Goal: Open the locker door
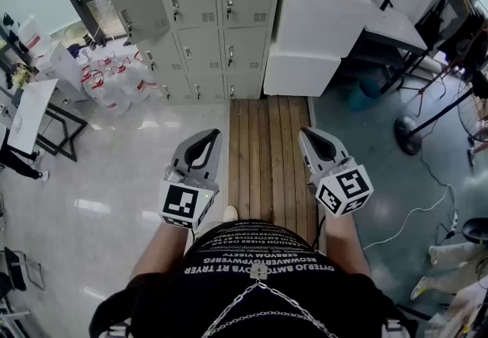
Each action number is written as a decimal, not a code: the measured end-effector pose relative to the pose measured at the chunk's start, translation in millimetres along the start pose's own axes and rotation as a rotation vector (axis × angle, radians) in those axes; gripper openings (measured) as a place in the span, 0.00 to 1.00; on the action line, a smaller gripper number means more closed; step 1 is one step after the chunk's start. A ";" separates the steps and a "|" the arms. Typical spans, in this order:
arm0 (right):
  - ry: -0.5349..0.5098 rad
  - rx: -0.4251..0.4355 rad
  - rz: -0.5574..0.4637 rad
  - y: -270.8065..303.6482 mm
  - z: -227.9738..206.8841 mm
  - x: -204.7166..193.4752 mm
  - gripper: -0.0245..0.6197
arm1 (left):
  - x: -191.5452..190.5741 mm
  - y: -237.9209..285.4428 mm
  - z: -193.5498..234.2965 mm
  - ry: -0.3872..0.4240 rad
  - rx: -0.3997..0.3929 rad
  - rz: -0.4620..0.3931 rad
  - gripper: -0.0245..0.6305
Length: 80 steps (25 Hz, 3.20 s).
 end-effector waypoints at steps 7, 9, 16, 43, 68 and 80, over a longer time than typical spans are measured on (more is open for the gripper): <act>-0.020 0.024 0.018 -17.7 -2.0 -5.9 0.03 | 4.8 1.2 -21.7 -0.015 0.015 -0.012 0.04; -0.011 0.020 0.024 -25.1 -5.5 -9.2 0.03 | 7.1 3.9 -26.8 -0.028 0.021 -0.015 0.04; 0.063 0.022 0.000 -51.8 -15.3 -23.8 0.03 | 2.7 -0.1 -53.5 -0.004 0.021 0.010 0.04; 0.044 0.117 0.040 158.5 -38.1 -17.6 0.03 | -57.6 116.8 100.7 -0.074 -0.022 0.031 0.04; 0.124 0.099 0.082 286.3 -165.7 -40.3 0.03 | -77.9 280.8 163.8 -0.101 -0.060 0.112 0.04; 0.133 0.179 0.079 344.2 -217.1 -33.9 0.03 | -66.4 338.6 203.2 -0.098 0.040 0.104 0.04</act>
Point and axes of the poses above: the fingertips, and each gripper's own axes: y forward along the fingers, z to its left, x out of its top, the point moved 2 cm from there along -y, backward along the fingers, and after that the axes turned 2 degrees about -y, right-handed, at the moved point
